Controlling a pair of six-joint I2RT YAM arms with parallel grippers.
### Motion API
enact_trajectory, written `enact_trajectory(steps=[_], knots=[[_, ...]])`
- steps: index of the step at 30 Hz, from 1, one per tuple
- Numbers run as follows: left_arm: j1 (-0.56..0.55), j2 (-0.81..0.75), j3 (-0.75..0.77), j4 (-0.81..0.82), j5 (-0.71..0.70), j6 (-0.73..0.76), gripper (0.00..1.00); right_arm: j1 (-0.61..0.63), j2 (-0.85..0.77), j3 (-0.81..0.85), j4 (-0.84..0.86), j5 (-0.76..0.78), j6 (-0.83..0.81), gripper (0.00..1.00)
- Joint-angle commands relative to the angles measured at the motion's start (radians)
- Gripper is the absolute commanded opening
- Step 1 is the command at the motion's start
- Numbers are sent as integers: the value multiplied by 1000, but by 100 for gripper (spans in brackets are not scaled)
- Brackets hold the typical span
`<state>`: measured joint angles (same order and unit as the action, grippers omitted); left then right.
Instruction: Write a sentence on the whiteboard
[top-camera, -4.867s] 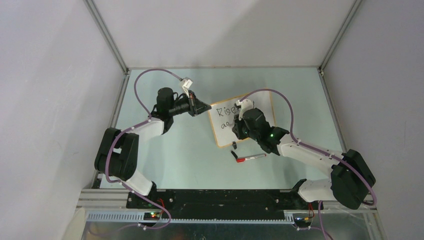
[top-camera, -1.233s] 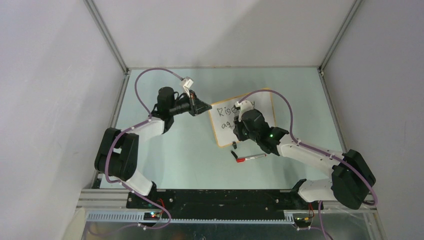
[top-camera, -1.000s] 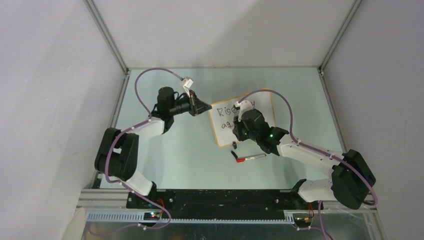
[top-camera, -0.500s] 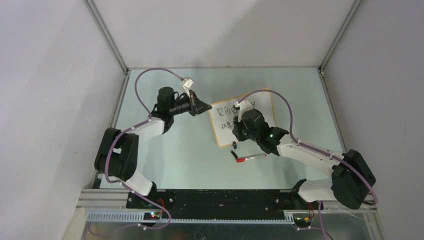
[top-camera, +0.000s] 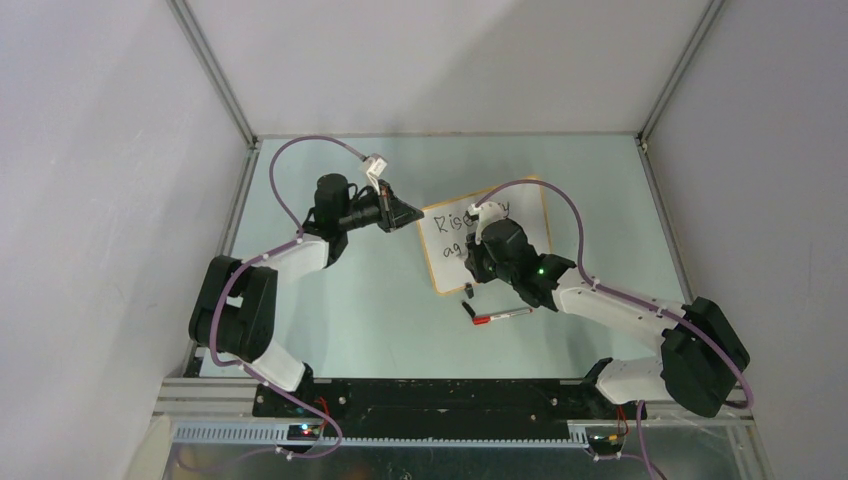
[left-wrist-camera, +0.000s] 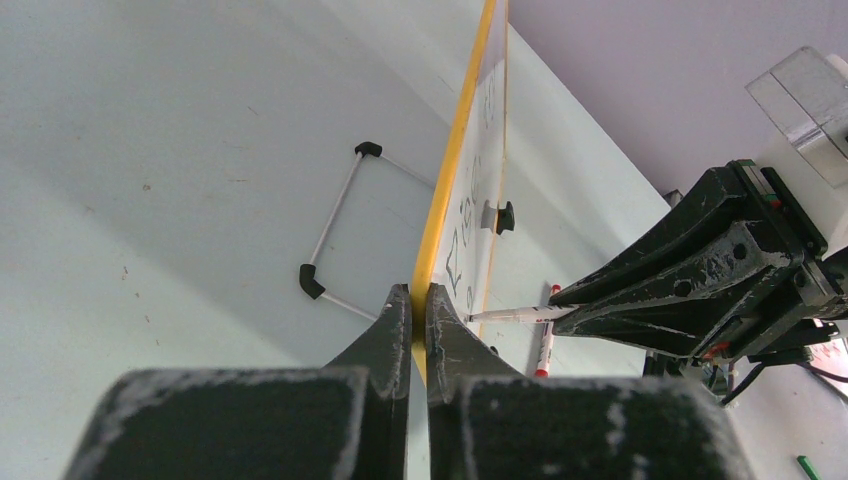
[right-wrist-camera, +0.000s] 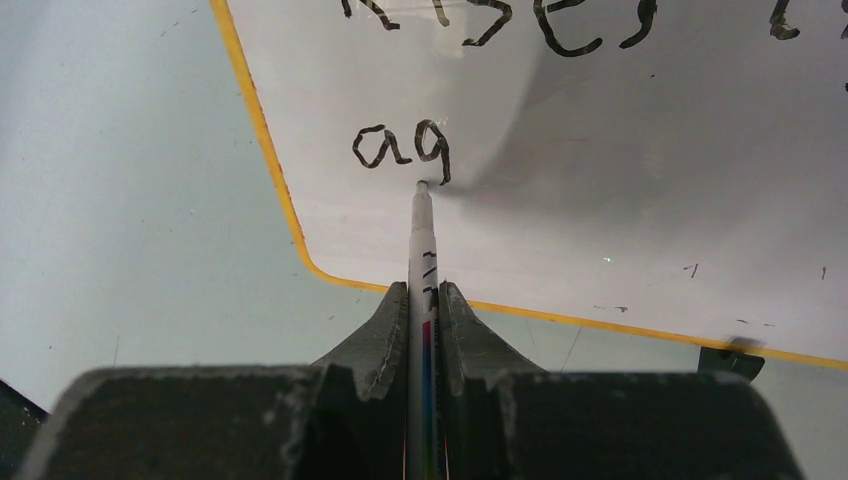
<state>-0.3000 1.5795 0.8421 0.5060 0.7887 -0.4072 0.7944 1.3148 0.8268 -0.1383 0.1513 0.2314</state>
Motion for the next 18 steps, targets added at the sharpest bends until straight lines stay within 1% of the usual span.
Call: enact_trajectory(steps=[1, 18], knots=[[-18, -23, 27, -38, -5, 48, 2, -4, 9, 11, 11, 26, -4, 0], [-17, -23, 27, -40, -6, 48, 3, -17, -4, 11, -12, 57, 1, 0]])
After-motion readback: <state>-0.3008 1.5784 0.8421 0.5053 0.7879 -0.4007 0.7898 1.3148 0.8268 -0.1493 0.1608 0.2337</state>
